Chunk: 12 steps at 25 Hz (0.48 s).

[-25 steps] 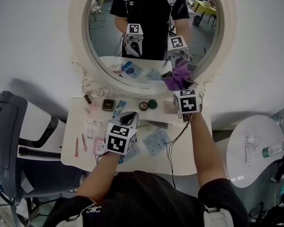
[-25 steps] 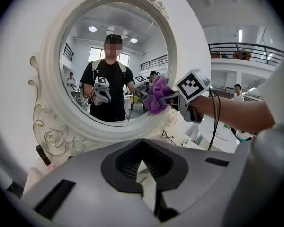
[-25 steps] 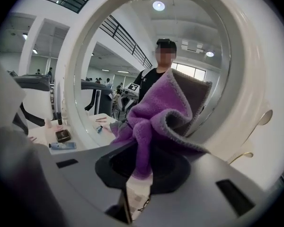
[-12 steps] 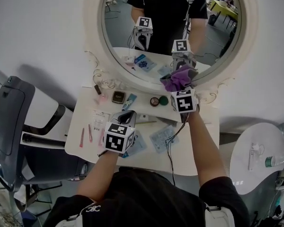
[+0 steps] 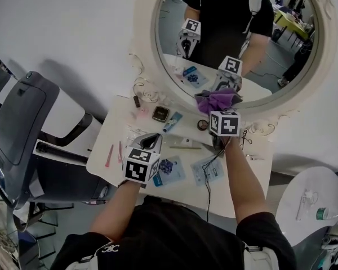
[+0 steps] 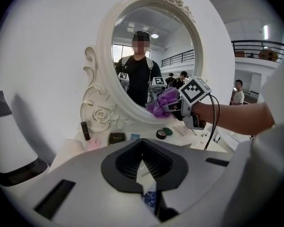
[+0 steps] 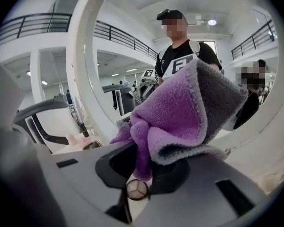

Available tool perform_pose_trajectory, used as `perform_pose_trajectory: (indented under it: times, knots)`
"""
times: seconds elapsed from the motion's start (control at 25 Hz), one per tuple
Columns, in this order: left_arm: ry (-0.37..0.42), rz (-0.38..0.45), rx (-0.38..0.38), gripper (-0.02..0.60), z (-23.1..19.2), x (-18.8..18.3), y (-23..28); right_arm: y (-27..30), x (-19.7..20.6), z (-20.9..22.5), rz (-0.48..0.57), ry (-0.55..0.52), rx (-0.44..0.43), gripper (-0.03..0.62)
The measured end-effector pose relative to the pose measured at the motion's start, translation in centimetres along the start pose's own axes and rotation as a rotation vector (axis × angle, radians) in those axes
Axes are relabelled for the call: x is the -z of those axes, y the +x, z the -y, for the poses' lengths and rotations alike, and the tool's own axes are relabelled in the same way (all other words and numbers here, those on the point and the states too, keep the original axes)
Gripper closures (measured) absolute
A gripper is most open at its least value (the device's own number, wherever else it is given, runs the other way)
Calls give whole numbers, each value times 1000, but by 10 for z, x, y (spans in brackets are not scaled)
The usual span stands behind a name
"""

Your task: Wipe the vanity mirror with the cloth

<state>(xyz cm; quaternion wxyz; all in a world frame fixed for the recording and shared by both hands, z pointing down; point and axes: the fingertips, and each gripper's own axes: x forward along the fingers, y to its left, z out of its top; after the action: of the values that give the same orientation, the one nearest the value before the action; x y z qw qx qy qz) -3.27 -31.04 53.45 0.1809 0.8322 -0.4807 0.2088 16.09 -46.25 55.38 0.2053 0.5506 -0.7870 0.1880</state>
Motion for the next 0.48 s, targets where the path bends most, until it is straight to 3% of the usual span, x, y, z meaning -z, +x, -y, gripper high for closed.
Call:
perform_pose_trajectory:
  times: [0.12, 0.48]
  knots:
    - [-3, -2, -21, 575, -10, 3, -7, 6, -7, -14, 14, 61, -27, 533]
    - [-21, 18, -74, 575, -32, 3, -25, 29, -42, -79, 71, 61, -104, 533]
